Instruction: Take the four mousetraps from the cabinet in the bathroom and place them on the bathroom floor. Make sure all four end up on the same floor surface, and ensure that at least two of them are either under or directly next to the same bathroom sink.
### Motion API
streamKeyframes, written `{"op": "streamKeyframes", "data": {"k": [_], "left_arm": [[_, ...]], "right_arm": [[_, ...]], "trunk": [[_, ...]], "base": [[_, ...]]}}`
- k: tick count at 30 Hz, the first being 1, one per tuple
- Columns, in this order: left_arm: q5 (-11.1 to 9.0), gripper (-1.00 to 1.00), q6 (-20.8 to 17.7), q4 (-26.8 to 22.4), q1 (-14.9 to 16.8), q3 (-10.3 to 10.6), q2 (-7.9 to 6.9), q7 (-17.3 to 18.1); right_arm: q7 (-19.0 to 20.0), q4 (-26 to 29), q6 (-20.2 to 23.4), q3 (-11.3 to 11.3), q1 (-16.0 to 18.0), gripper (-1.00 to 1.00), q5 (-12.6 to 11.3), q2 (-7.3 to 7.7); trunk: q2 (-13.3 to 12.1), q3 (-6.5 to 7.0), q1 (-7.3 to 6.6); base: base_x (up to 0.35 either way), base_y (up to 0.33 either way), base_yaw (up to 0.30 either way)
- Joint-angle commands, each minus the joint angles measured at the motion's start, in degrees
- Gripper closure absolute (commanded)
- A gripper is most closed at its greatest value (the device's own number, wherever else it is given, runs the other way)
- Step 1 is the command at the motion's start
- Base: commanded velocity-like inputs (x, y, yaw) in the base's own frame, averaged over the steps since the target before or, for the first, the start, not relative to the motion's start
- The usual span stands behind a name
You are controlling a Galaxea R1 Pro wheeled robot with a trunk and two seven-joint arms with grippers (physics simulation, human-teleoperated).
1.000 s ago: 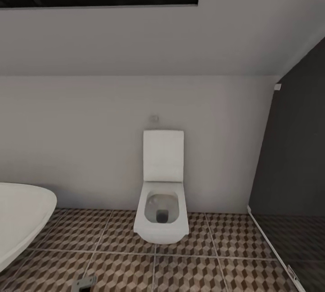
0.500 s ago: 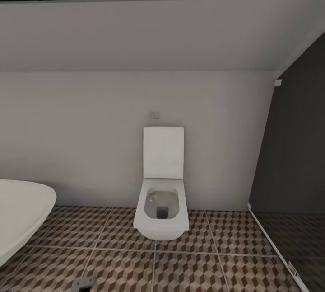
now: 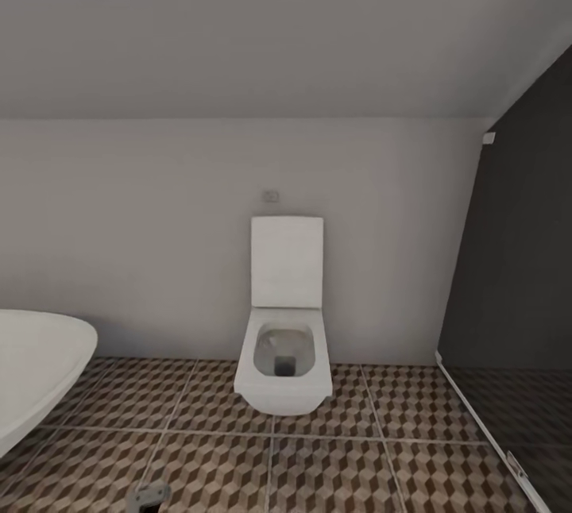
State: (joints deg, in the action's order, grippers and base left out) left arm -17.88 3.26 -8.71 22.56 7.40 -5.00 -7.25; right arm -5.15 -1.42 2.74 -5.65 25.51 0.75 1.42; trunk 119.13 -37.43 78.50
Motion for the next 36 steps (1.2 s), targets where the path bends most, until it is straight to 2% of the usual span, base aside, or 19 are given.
{"op": "streamKeyframes", "data": {"k": [1, 11, 17, 30, 36], "left_arm": [[-0.49, 1.00, 0.17, 0.01, 0.03, 0.51, -0.02, -0.22], [-0.49, 1.00, 0.18, 0.01, 0.03, 0.51, -0.01, -0.22], [-0.49, 1.00, 0.24, 0.01, 0.03, 0.51, -0.03, -0.22], [-0.54, 1.00, 0.19, 0.01, 0.03, 0.35, -0.07, -0.23], [-0.88, 1.00, 0.19, 0.01, 0.03, -0.68, -0.09, -0.23]], "right_arm": [[-0.12, -0.08, 0.18, -0.44, 0.07, 1.00, -0.13, -0.01], [-0.12, -0.08, 0.52, -0.42, 0.07, 1.00, -0.13, -0.02], [-0.12, -0.08, 0.64, -0.42, 0.07, 1.00, -0.13, -0.02], [-0.12, -0.08, 0.63, -0.42, 0.07, 1.00, -0.13, 0.07], [-0.12, -0.08, 0.60, -0.42, 0.07, 1.00, -0.13, 0.07]], "trunk": [[0.44, -0.24, 0.22], [4.45, -2.04, 2.41], [6.86, -3.12, 3.73], [6.86, -3.12, 3.73], [6.86, -3.12, 3.73]], "base": [[0.000, 0.000, -0.095], [0.000, 0.000, -0.193], [0.000, 0.000, -0.070], [0.000, 0.000, -0.005], [0.000, 0.073, 0.000]]}}
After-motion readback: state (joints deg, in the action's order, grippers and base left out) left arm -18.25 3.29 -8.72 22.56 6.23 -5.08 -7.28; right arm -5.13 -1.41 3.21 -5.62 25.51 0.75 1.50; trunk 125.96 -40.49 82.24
